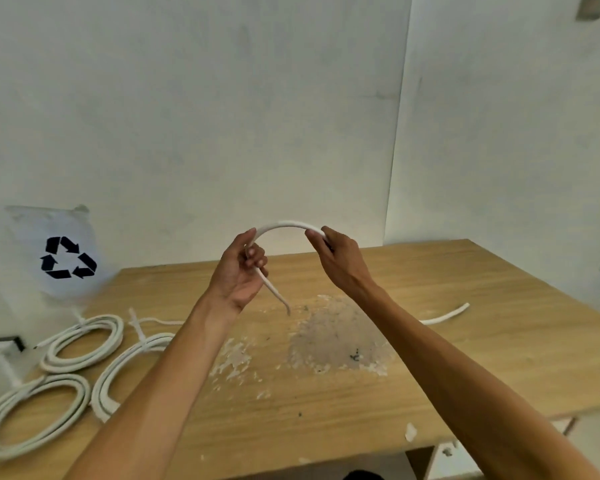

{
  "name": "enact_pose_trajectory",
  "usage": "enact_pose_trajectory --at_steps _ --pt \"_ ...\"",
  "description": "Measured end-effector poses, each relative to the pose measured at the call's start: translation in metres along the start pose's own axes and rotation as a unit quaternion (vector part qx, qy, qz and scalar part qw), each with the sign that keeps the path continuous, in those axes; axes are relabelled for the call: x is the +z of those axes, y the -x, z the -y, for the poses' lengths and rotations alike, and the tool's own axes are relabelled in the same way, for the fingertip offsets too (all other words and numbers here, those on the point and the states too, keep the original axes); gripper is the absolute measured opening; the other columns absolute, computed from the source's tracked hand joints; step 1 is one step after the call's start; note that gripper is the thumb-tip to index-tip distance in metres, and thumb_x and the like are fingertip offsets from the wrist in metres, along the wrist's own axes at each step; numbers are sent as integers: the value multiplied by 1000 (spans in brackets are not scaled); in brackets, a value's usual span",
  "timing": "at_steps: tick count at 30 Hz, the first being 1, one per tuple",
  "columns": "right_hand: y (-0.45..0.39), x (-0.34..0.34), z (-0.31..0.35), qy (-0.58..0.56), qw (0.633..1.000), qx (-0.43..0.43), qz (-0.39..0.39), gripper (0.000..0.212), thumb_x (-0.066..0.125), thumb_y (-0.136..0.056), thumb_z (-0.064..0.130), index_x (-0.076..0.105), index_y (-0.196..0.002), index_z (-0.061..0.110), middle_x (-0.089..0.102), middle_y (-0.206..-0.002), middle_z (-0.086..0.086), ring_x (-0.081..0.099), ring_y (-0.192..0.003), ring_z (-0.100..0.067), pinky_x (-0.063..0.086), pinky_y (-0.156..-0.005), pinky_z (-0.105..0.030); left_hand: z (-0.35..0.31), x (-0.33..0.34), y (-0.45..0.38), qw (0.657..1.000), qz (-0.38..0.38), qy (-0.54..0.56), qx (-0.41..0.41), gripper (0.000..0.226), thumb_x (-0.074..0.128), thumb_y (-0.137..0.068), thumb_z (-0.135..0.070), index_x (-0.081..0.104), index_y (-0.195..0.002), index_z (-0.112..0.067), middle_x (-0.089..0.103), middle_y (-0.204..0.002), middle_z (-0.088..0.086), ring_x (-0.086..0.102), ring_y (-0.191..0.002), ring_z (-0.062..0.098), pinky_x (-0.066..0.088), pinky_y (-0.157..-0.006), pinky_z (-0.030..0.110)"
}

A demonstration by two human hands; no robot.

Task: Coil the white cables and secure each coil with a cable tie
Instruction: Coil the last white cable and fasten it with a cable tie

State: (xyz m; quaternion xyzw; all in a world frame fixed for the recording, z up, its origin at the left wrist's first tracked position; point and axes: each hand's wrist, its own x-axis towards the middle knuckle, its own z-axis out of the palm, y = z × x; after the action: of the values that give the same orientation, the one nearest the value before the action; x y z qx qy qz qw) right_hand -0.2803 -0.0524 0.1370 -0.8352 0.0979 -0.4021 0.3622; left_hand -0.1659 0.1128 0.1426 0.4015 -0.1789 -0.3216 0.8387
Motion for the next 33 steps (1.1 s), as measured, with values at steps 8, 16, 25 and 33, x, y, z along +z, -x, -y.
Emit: enact_pose_trajectory --at_steps 8,16,25,33 --pt "17 22 5 -21 998 12 53 59 57 -93 58 52 -67 5 39 -54 3 30 -49 -9 26 -48 -27 23 -33 17 996 -89 12 -13 56 70 -83 -50 32 -50 -24 21 -48 -5 23 -46 12 23 -55 28" --pt "28 44 -11 9 992 51 113 56 55 -93 61 41 -59 20 34 -51 7 31 -46 -10 26 -52 -32 27 -66 32 951 -155 -265 39 63 54 -90 -66 34 -48 -25 25 -50 -4 25 -45 15 33 -57 32" --pt "36 75 -64 118 961 121 219 53 43 -100 55 61 -82 9 59 -72 -5 55 -65 -22 42 -62 -37 51 -99 8 838 -189 -511 -13 74 26 -98 -68 38 -48 -15 35 -33 -4 42 -33 18 47 -59 34" --pt "40 97 -82 104 927 126 338 48 77 -81 40 54 -120 25 61 -115 5 58 -96 -14 49 -80 -29 51 -116 -13 848 -227 -475 -60 63 28 -107 -49 42 -58 -13 42 -45 2 40 -42 21 41 -60 34"
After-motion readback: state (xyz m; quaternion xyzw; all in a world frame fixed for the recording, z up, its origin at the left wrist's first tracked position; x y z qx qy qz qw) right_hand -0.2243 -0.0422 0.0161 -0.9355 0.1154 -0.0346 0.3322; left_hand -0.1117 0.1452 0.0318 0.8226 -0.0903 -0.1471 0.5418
